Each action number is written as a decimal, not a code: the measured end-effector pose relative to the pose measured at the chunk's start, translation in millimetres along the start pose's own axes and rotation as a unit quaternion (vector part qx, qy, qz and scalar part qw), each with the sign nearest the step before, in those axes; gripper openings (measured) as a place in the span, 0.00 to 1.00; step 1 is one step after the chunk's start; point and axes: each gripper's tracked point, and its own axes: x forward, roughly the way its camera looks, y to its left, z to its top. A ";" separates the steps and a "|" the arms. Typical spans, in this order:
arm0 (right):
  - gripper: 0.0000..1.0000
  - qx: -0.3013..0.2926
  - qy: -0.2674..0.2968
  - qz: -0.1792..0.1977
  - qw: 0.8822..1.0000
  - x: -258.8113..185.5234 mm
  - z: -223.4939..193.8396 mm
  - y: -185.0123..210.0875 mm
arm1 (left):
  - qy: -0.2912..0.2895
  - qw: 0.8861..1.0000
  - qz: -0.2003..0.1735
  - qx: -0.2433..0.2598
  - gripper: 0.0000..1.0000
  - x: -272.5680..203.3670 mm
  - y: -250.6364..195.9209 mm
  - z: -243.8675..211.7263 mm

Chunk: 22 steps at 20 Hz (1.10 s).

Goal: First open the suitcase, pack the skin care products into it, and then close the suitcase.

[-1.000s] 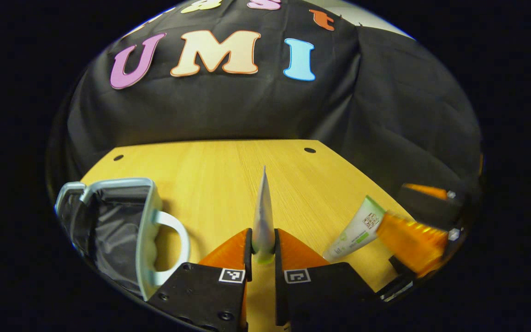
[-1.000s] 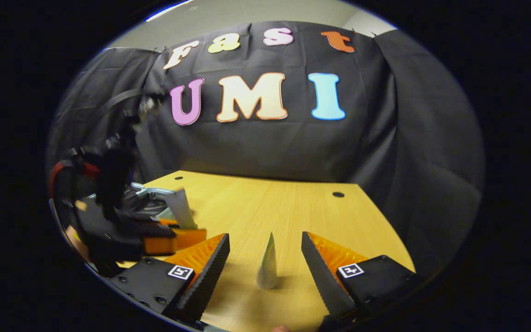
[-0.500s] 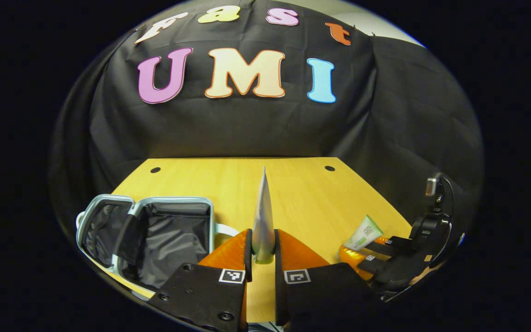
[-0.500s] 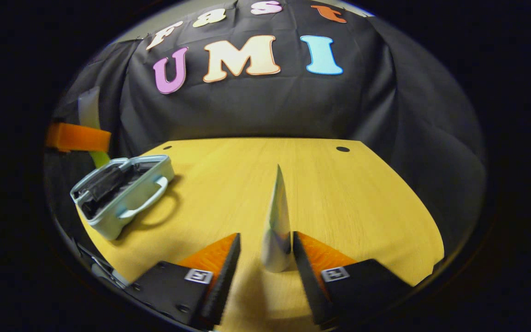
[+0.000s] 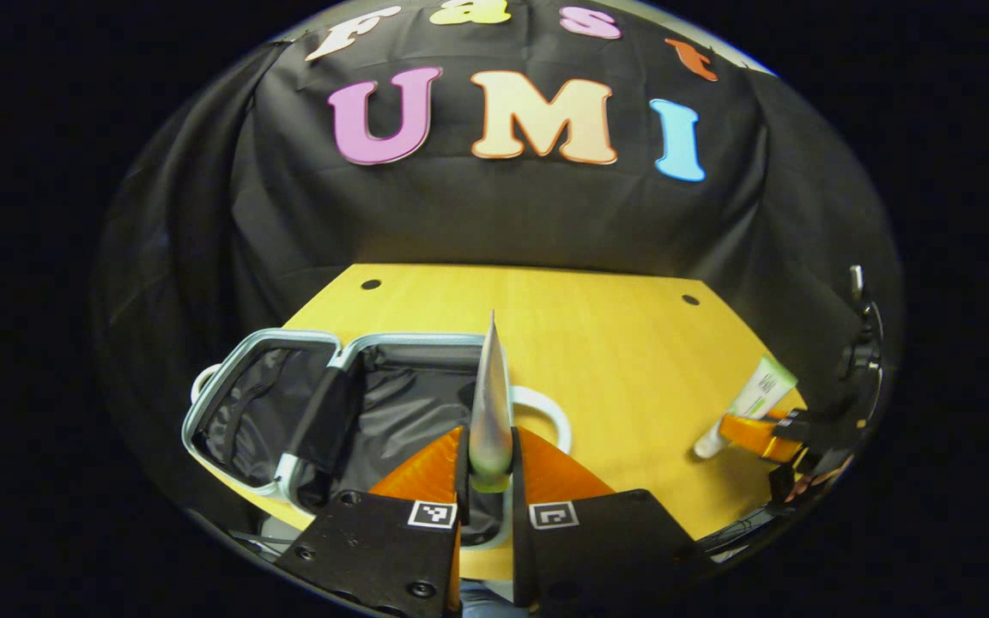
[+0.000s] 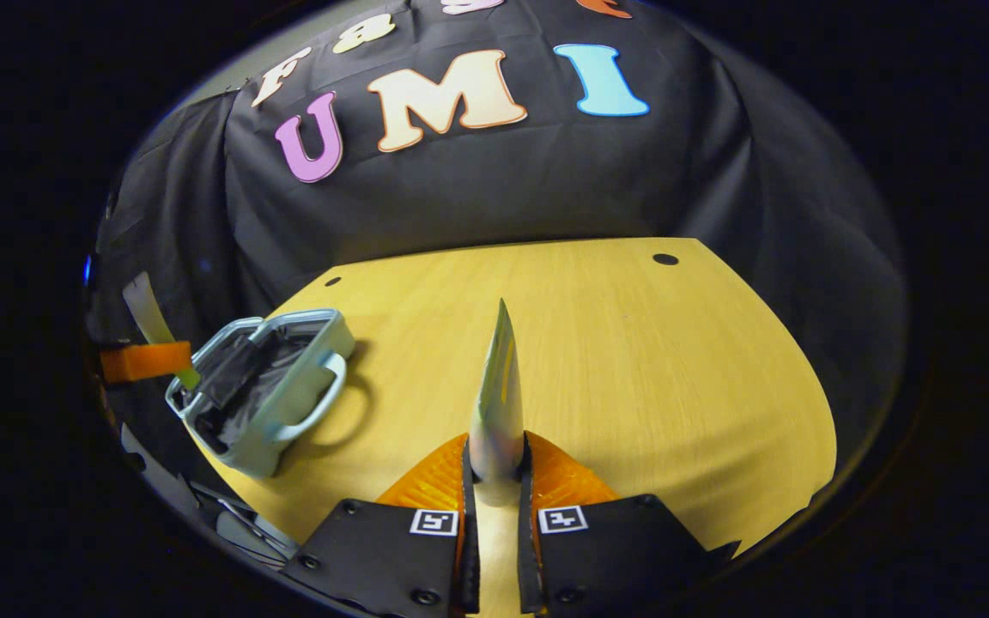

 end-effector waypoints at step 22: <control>0.19 -0.049 0.161 0.165 0.972 34.2 -39.8 286.7 | 0.091 0.995 -0.012 -0.032 0.93 68.2 115.5 -53.2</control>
